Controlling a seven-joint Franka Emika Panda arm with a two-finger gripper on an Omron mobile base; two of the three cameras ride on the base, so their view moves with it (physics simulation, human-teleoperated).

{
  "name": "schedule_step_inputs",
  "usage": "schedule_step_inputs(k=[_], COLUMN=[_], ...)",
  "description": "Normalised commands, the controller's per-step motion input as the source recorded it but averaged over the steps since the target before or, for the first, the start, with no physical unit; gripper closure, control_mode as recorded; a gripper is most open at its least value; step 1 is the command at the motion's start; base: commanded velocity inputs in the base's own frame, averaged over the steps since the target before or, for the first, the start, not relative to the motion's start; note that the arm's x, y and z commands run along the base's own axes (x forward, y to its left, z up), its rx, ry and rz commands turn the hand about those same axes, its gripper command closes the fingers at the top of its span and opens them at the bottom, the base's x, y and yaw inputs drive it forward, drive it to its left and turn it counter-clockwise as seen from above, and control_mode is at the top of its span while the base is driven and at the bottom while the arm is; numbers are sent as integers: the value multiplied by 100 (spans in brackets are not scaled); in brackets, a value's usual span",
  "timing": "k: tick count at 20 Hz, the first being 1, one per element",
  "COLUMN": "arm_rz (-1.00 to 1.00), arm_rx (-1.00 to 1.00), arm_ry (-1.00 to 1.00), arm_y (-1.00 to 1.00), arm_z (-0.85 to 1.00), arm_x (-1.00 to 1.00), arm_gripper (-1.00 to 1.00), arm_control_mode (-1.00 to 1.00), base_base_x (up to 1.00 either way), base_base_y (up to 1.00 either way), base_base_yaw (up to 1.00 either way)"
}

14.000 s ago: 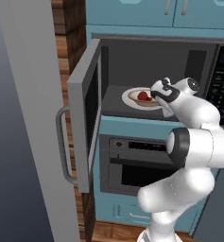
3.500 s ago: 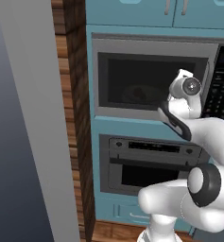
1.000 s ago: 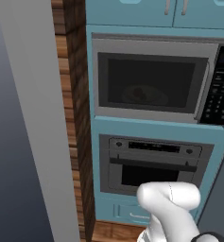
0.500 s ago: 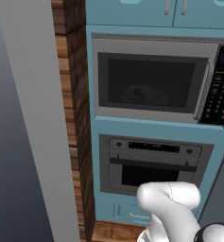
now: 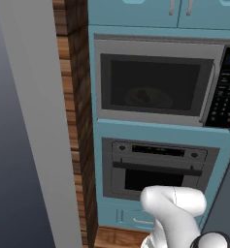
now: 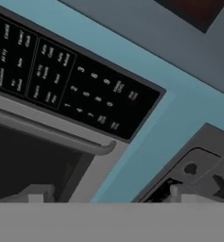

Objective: Place the bowl containing the chicken drumstick and tomato in the microwave. Close the microwave door and press the start button to microwave the meal.

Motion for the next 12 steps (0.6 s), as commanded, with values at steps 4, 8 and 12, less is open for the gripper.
schedule_step_inputs(k=[4, 8, 12], arm_rz=[-3, 0, 0], arm_rx=[5, 0, 0], arm_ry=[0, 0, 0], arm_y=[0, 12, 23], arm_z=[0, 0, 0], arm_x=[1, 15, 25], arm_gripper=[100, 100, 100], arm_control_mode=[-100, -100, -100], base_base_x=[0, 0, 0], base_base_y=[0, 0, 0], base_base_yaw=[0, 0, 0])
